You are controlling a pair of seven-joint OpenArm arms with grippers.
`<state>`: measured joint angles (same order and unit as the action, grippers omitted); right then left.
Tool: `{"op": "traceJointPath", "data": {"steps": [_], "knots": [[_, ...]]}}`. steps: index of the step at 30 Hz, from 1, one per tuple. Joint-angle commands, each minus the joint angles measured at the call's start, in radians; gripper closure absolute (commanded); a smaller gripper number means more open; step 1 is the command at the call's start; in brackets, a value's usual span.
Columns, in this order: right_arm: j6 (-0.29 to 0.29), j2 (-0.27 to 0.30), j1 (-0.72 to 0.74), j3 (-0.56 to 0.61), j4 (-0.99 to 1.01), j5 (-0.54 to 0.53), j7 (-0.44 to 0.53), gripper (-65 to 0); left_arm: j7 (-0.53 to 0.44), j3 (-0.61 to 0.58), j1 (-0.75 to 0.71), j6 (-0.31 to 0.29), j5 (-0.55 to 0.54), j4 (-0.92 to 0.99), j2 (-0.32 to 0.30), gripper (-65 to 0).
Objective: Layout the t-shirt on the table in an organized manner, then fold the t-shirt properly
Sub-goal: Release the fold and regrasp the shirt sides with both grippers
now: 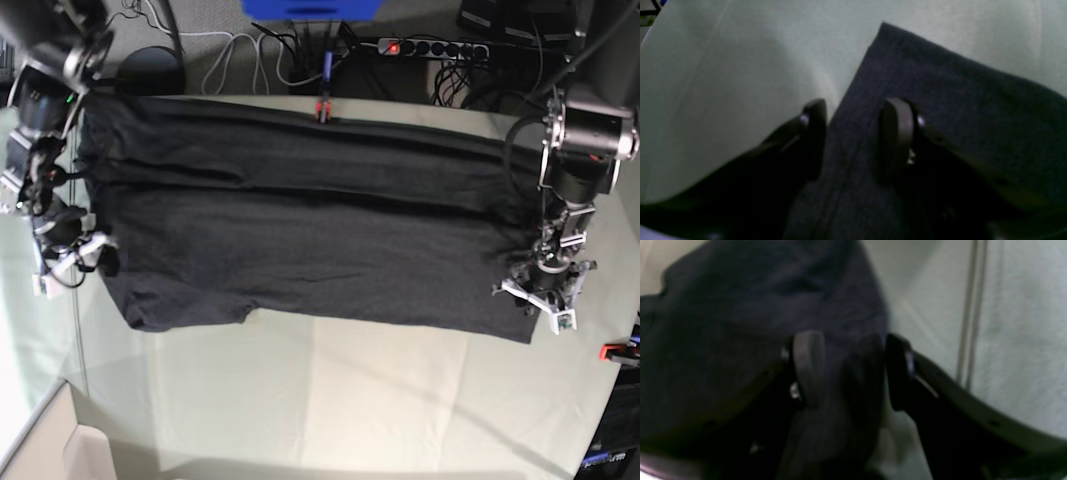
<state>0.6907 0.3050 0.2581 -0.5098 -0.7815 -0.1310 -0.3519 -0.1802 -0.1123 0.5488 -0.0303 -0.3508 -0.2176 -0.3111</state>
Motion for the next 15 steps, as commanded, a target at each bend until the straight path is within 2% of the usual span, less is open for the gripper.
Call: {"op": "traceJointPath", "data": {"steps": [1,3,9,15], "knots": [[0.007,0.027,0.034,-0.002,0.010,-0.015,0.027,-30.2,-0.015,0.003,0.027,0.002,0.002,-0.009,-0.012,-27.2],[0.007,0.043,0.059,-0.002,0.043,-0.015,0.027,-30.2,-0.015,0.003,0.027,0.002,0.002,-0.009,-0.013,-27.2],[0.007,0.039,0.059,0.001,0.046,-0.015,0.027,-30.2,-0.015,0.003,0.026,0.002,0.000,-0.009,-0.013,-27.2],[0.007,0.018,0.034,0.087,0.047,-0.015,0.027,-29.8,-0.018,0.004,0.027,0.002,-0.001,-0.013,-0.013,-27.2]]}}
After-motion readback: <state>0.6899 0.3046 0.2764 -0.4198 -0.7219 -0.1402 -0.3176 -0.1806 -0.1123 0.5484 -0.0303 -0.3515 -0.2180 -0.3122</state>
